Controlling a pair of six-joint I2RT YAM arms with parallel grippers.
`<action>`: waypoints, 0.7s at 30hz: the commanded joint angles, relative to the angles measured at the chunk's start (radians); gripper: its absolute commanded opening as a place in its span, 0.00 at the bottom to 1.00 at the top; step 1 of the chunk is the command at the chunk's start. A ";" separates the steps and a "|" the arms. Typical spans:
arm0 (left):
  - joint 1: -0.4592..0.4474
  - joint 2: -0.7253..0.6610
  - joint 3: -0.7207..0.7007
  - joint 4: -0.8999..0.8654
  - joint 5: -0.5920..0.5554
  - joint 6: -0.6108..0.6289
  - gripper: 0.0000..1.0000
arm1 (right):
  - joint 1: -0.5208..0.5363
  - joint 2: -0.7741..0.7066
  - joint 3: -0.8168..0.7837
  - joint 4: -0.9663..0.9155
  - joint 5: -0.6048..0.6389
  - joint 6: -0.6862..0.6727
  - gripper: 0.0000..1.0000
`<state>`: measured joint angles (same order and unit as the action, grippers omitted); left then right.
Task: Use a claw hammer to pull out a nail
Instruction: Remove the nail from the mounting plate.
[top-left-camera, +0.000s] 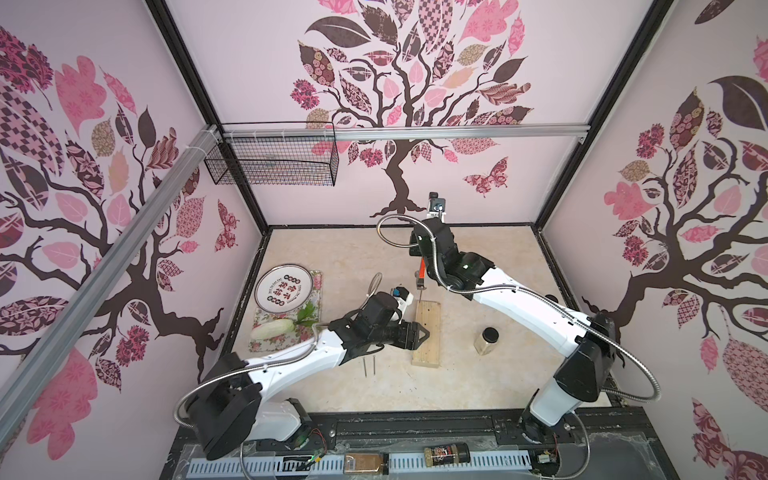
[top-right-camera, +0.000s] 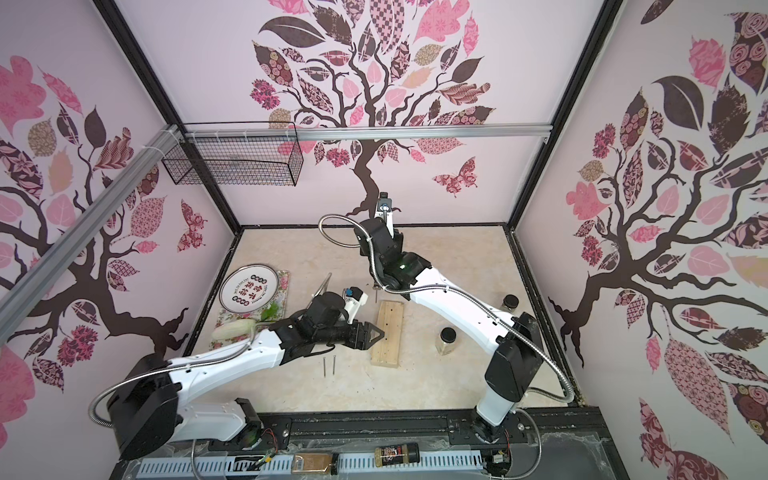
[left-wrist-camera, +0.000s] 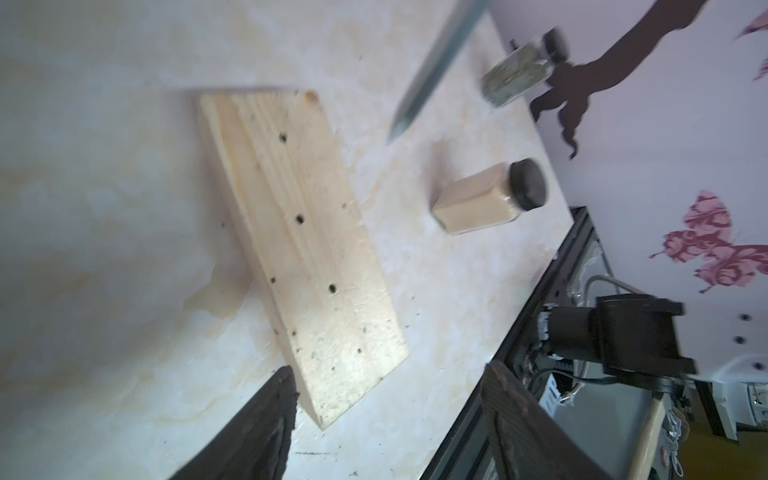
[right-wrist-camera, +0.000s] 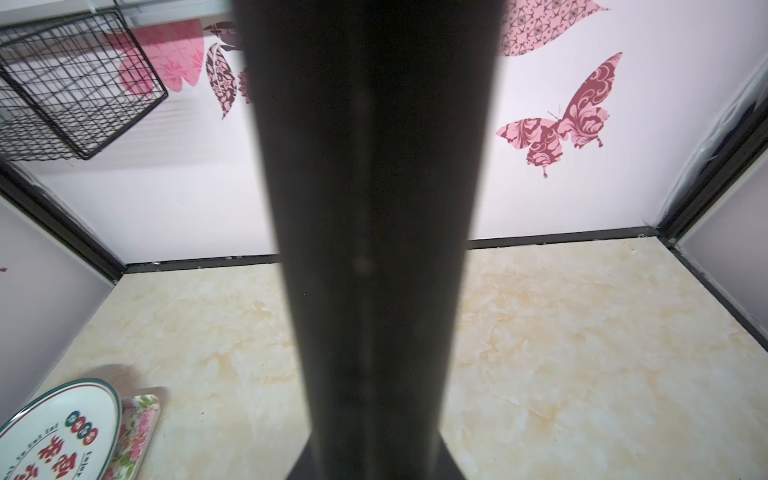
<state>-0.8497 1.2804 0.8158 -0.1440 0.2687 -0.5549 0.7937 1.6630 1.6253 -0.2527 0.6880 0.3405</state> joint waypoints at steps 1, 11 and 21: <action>0.003 -0.066 0.058 0.007 -0.031 0.082 0.75 | 0.004 -0.026 0.061 -0.059 -0.067 0.025 0.05; 0.064 -0.066 0.115 0.030 0.044 0.107 0.71 | 0.005 -0.100 0.052 -0.085 -0.160 0.062 0.05; 0.064 -0.023 0.134 0.056 0.093 0.102 0.64 | 0.005 -0.101 0.071 -0.074 -0.190 0.074 0.05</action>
<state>-0.7887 1.2503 0.8848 -0.1204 0.3370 -0.4629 0.7952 1.6257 1.6356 -0.3779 0.5076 0.3973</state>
